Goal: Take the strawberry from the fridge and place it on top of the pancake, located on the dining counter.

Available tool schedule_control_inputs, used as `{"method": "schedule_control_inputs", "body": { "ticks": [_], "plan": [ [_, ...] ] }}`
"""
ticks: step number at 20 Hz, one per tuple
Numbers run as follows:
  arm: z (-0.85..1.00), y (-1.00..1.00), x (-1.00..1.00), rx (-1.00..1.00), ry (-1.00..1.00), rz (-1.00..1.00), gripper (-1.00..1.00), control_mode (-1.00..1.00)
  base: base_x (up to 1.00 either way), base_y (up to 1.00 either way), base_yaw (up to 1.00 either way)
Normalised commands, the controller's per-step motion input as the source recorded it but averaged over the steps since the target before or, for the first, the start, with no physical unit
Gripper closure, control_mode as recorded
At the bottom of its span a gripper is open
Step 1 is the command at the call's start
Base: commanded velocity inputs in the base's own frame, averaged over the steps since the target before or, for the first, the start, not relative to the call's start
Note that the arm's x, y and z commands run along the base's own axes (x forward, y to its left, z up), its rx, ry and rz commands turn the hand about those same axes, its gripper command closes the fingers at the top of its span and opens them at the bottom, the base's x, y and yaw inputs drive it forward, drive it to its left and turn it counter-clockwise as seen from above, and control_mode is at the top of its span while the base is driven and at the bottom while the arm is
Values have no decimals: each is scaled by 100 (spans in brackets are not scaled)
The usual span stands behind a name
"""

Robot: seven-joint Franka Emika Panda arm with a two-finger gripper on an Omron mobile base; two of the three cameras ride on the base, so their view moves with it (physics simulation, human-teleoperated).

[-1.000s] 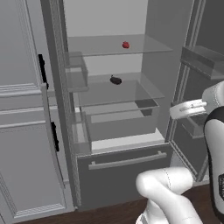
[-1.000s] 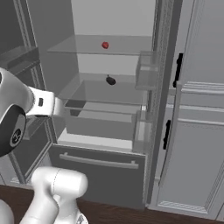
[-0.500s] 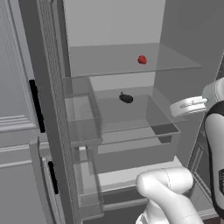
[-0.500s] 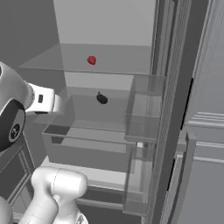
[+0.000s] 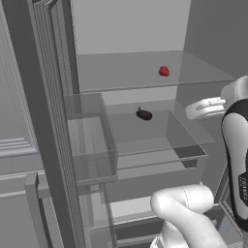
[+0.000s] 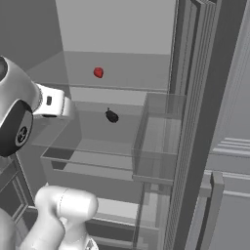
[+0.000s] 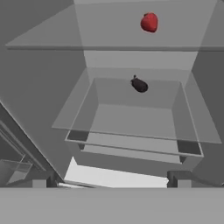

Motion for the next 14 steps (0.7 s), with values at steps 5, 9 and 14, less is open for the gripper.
{"method": "schedule_control_inputs", "body": {
  "ticks": [5, 9, 14],
  "plan": [
    [68, -1, 27, -1, 7, 0, -100, -100, 0, 0, 0],
    [3, 0, 60, 0, -10, 0, -100, -100, 0, 0, 0],
    [0, -3, 63, 0, -15, 0, -100, -100, 0, 0, 0]
  ]
}}
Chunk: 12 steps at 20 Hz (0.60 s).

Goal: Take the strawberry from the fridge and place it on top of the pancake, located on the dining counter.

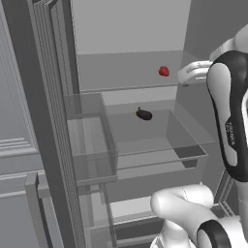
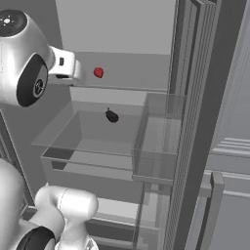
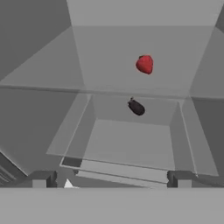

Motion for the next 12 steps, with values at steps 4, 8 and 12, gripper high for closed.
{"method": "schedule_control_inputs", "body": {
  "ticks": [4, 8, 12],
  "plan": [
    [0, -13, 63, 0, -4, 0, -100, -100, 0, 0, 0],
    [0, -5, 72, 0, 4, 0, -100, -100, 0, 0, 0],
    [-7, -11, 69, 0, 1, 1, -100, -100, 0, 0, 0]
  ]
}}
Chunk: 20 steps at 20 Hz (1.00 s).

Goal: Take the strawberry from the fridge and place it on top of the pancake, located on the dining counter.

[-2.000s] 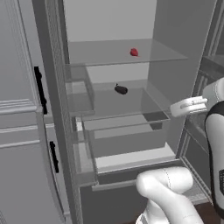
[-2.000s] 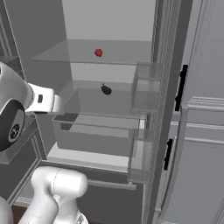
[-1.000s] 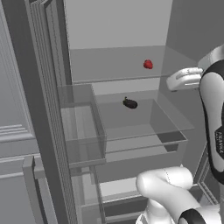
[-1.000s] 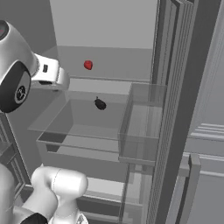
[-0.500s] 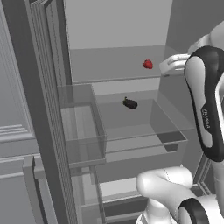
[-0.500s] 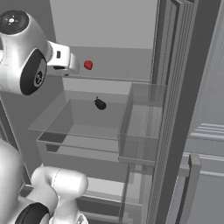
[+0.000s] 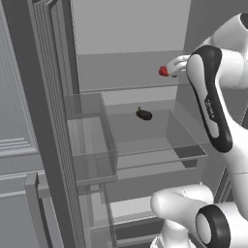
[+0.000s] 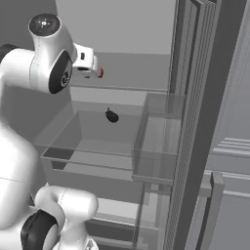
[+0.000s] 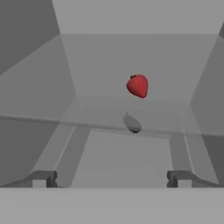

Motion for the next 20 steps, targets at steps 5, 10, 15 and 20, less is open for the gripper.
{"method": "schedule_control_inputs", "body": {
  "ticks": [5, 10, 15, 20],
  "plan": [
    [-23, -22, 63, 0, 0, 2, -100, -100, 0, 0, 0],
    [-21, -5, 65, 0, 0, 0, -100, -100, 0, 0, 0],
    [-22, 0, 58, 0, 0, 0, -100, -100, 0, 0, 0],
    [-15, 0, 57, 0, 0, 0, -100, -100, 0, 0, 0]
  ]
}}
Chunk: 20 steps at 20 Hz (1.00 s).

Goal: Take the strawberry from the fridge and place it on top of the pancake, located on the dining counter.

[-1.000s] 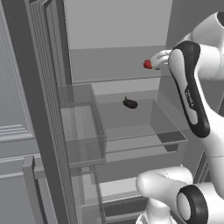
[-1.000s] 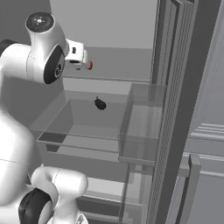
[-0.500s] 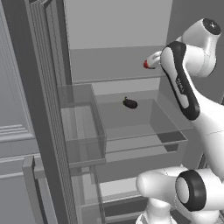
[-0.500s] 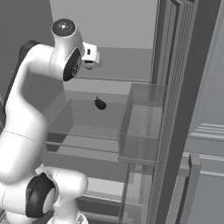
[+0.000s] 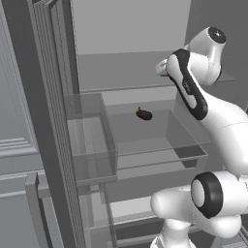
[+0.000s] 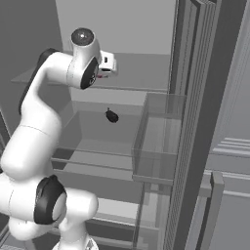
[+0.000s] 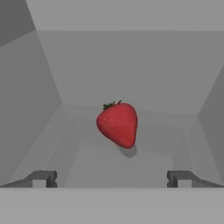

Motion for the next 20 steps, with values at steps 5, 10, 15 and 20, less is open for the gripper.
{"method": "schedule_control_inputs", "body": {
  "ticks": [5, 10, 15, 20],
  "plan": [
    [-7, 0, 54, 0, 0, 0, -100, -100, 0, 0, 0],
    [-13, -2, 47, 0, 0, 0, -100, -100, 0, 0, 0],
    [-10, -1, 26, 0, 0, 0, -100, -100, 0, 0, 0],
    [-7, 0, 0, 0, 0, 0, -100, -100, 0, 0, 0]
  ]
}}
